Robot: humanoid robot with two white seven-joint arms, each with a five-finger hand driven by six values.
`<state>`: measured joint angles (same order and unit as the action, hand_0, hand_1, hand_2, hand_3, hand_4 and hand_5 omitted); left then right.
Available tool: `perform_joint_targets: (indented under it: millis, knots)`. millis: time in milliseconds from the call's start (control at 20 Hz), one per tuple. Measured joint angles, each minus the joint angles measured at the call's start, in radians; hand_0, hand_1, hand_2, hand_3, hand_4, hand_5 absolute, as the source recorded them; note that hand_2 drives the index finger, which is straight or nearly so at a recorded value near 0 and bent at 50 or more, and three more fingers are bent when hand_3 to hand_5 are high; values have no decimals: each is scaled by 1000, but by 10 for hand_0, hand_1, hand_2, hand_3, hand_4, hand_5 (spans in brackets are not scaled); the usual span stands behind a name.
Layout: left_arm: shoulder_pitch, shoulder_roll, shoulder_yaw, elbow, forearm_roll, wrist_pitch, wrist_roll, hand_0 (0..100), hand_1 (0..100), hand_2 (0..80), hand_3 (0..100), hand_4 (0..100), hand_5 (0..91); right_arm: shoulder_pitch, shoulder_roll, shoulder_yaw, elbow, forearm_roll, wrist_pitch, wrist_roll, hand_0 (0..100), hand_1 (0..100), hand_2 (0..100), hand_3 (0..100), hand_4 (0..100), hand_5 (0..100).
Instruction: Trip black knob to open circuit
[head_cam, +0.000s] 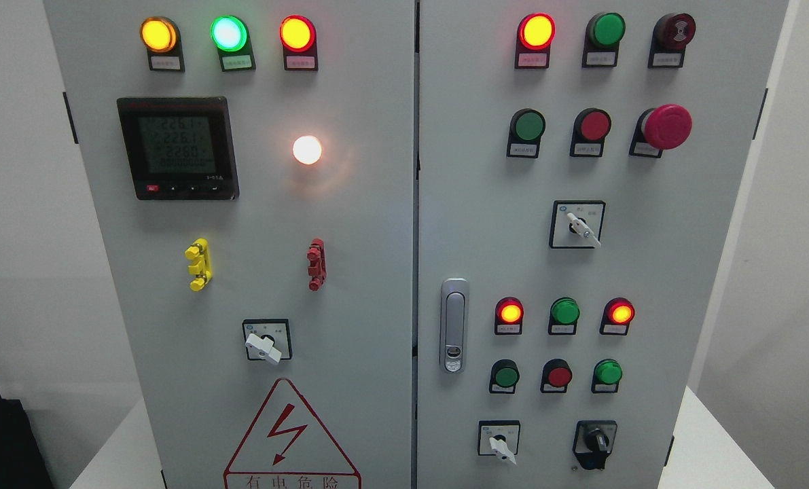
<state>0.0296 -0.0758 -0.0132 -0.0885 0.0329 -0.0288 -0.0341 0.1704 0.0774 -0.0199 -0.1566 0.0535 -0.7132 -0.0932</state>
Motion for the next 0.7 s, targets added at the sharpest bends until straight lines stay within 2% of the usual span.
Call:
perform_joint_targets:
  millis: [50, 100, 200, 250, 350, 700]
  knots:
    - [0, 0, 0, 0, 0, 0, 0, 120, 389, 0, 0, 0, 0, 0, 0, 0, -2, 1, -37, -18, 142, 451, 0, 812, 613, 218]
    - [0, 0, 0, 0, 0, 0, 0, 120, 389, 0, 0, 0, 0, 0, 0, 3, -3, 1, -47, -30, 141, 459, 0, 817, 619, 231]
    - [0, 0, 0, 0, 0, 0, 0, 120, 389, 0, 0, 0, 0, 0, 0, 6, -3, 1, -48, -35, 141, 483, 0, 845, 679, 354]
    - [0, 0, 0, 0, 0, 0, 0, 120, 389, 0, 0, 0, 0, 0, 0, 6, -3, 1, -48, -35, 144, 488, 0, 856, 692, 365]
    - [0, 0, 0, 0, 0, 0, 0, 120, 389, 0, 0, 0, 0, -1, 0, 6, -3, 1, -48, -37, 171, 499, 0, 905, 759, 472]
    - [0, 0, 0, 0, 0, 0, 0, 120, 389, 0, 0, 0, 0, -2, 0, 2, -96, 1, -21, -38, 245, 504, 0, 979, 847, 611]
